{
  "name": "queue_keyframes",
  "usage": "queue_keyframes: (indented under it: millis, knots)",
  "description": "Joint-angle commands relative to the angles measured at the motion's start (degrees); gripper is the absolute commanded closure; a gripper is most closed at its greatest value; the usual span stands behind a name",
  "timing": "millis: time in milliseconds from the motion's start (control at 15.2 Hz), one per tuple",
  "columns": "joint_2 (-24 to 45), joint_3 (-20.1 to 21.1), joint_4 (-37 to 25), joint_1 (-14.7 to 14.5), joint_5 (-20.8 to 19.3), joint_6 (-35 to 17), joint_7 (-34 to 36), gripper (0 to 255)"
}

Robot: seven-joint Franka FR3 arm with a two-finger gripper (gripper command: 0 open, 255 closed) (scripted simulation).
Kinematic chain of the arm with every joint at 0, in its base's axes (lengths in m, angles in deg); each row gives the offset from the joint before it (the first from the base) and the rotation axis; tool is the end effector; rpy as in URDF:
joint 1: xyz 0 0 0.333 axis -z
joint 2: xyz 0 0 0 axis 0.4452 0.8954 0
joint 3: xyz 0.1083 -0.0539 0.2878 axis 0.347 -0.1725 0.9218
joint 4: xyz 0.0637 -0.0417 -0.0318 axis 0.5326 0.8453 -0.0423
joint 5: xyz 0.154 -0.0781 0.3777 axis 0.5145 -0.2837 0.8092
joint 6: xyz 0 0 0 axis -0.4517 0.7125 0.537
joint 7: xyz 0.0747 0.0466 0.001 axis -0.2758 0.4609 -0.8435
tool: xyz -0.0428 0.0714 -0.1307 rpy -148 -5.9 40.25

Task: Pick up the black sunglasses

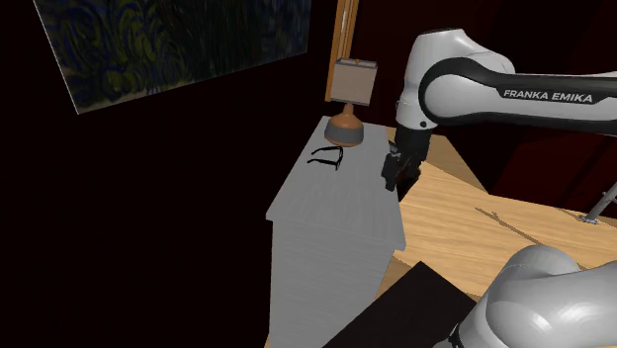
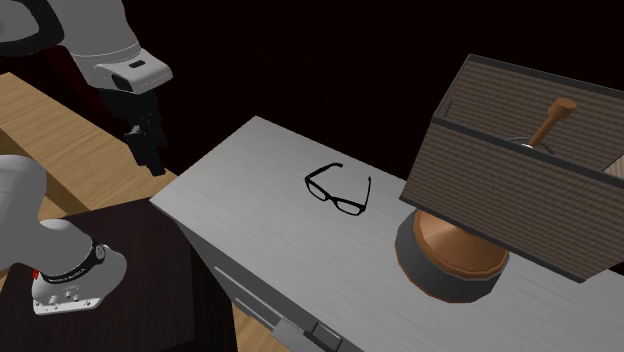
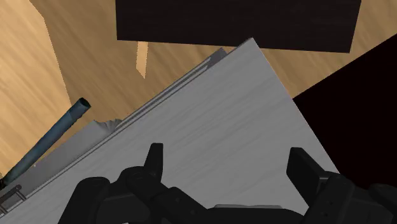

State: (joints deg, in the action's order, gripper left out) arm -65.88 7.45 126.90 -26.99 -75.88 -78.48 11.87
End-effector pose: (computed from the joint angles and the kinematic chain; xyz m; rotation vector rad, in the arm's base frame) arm 0.3457 -0.0036 0.4931 3.0278 -0.0008 -0.0313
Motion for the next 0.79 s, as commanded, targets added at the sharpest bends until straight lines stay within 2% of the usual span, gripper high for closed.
queue_keyframes:
  millis: [0, 396, 726]
  knots:
    - [0.00, 0.00, 0.00, 0.00, 0.00, 0.00, 0.00, 0]
    - [14.21, -3.05, -8.10, -0.27, -0.83, -6.16, -5.75, 0]
    - [25.98, -4.90, -16.86, -0.70, -0.26, -9.13, -10.65, 0]
